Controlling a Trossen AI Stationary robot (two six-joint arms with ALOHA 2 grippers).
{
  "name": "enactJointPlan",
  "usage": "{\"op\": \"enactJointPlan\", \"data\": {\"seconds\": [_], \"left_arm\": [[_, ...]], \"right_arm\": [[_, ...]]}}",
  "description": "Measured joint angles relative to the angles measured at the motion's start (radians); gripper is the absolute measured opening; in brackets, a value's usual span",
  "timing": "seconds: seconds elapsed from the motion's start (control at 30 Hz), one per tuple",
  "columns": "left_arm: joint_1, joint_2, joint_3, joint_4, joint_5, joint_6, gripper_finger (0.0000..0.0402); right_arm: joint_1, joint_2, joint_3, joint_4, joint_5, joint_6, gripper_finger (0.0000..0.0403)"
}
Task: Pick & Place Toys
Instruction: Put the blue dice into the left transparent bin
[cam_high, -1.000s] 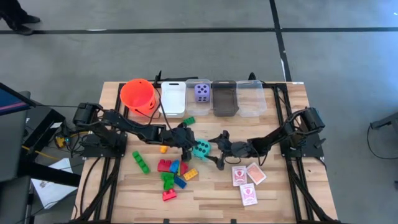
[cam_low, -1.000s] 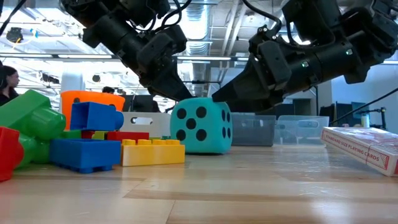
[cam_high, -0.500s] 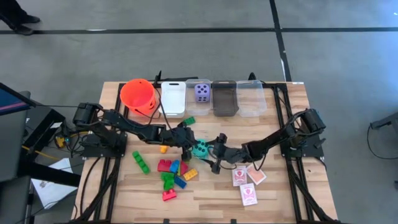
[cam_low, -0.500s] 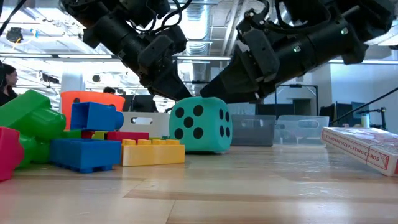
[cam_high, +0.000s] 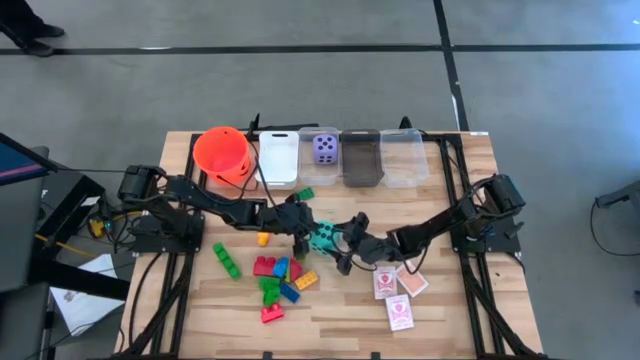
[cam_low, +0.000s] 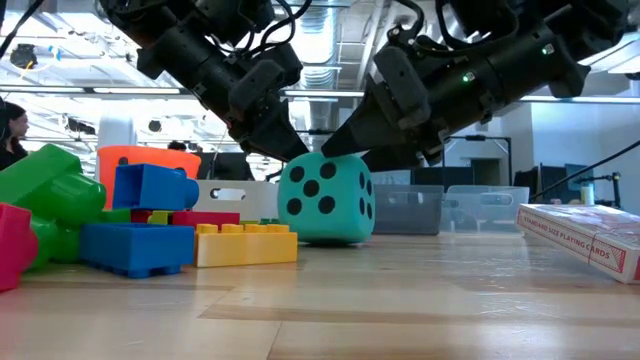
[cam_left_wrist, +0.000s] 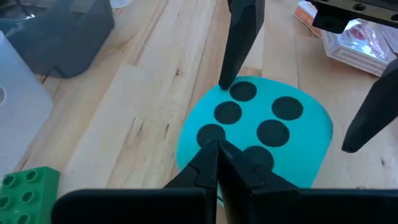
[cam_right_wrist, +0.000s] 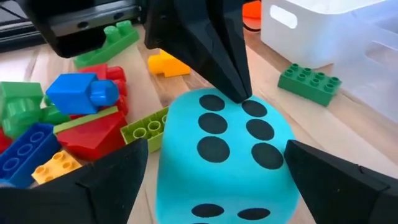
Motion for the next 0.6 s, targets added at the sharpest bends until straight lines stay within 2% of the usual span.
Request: {"op": "enactJointPlan", "data": {"seconds": [0.37, 0.6], "left_arm": [[-0.002, -0.001, -0.002, -0.009, 0.007, 0.0, 0.0002], [-0.002, -0.001, -0.002, -0.007, 0.003, 0.001, 0.0002]], "right_arm": [[0.035, 0.006, -0.006, -0.031, 0.128, -0.034, 0.0374], [0.032, 0.006, -0.005, -0.034, 0.114, -0.057, 0.0374]]}}
